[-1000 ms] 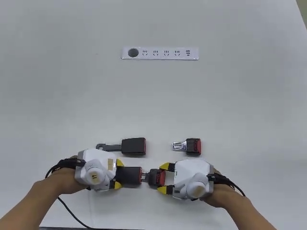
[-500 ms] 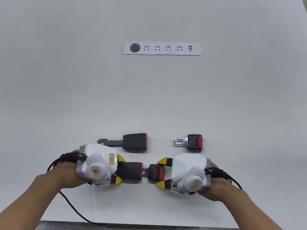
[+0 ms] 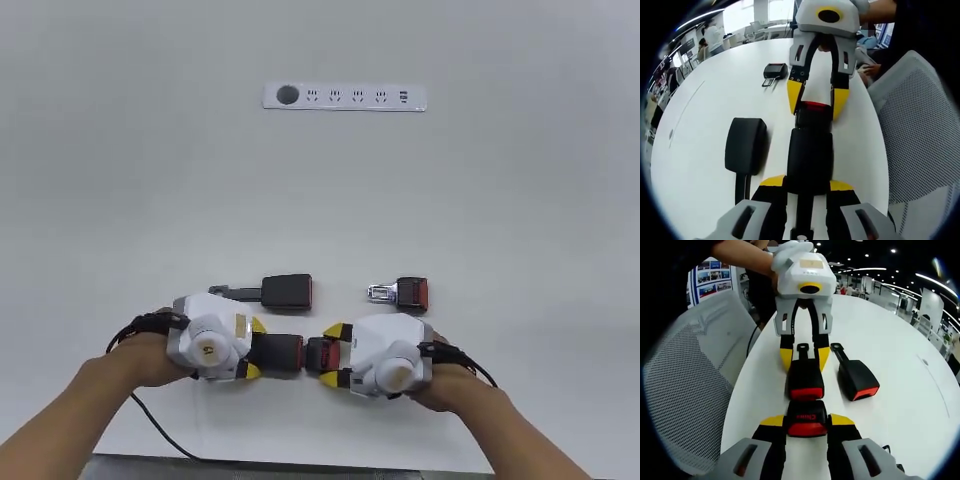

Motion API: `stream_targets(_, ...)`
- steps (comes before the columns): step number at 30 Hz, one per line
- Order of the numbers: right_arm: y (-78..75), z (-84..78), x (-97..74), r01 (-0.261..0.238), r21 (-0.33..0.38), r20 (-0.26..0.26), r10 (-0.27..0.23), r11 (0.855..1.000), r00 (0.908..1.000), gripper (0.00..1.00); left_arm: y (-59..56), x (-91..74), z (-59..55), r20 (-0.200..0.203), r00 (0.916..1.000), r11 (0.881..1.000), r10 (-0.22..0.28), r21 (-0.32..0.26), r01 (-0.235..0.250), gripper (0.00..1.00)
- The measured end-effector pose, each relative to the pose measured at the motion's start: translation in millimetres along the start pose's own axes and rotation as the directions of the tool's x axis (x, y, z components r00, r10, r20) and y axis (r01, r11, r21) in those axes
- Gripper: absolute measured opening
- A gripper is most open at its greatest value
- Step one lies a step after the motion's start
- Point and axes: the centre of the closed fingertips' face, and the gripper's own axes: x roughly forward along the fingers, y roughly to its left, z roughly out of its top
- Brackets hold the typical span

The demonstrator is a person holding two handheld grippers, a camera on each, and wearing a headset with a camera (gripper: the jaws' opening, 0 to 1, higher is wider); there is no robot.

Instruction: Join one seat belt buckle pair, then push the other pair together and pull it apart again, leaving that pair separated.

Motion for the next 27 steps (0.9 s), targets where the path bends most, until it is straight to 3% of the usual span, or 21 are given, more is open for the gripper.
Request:
stream_targets(1,8.0,-0.6,3.1,-0.018,0.02,-0.001,0.018,1.0,0.9998,0.26,0.8,0.9,2.1,0.017,0.9999,1.0,0.002,-0.005,-0.002,0.29)
stream_targets(8,14.9,-1.4,0.2,-0.028,0.007,-0.003,0.028,1.0,0.9996,0.27,0.0,0.8,1.1,0.013,0.9999,1.0,-0.007,0.024,0.006,0.29)
stream_targets(15,10.0,-2.4,-3.3,-0.035,-0.007,0.013,0.035,0.999,0.9993,0.27,0.0,0.2,3.5,0.032,0.9995,1.0,-0.005,0.013,0.005,0.3)
stream_targets(27,7.7,-4.6,-5.7,-0.042,0.004,0.016,0.042,0.999,0.999,0.27,0.5,1.6,5.8,0.017,0.9998,1.0,-0.012,0.015,0.012,0.3)
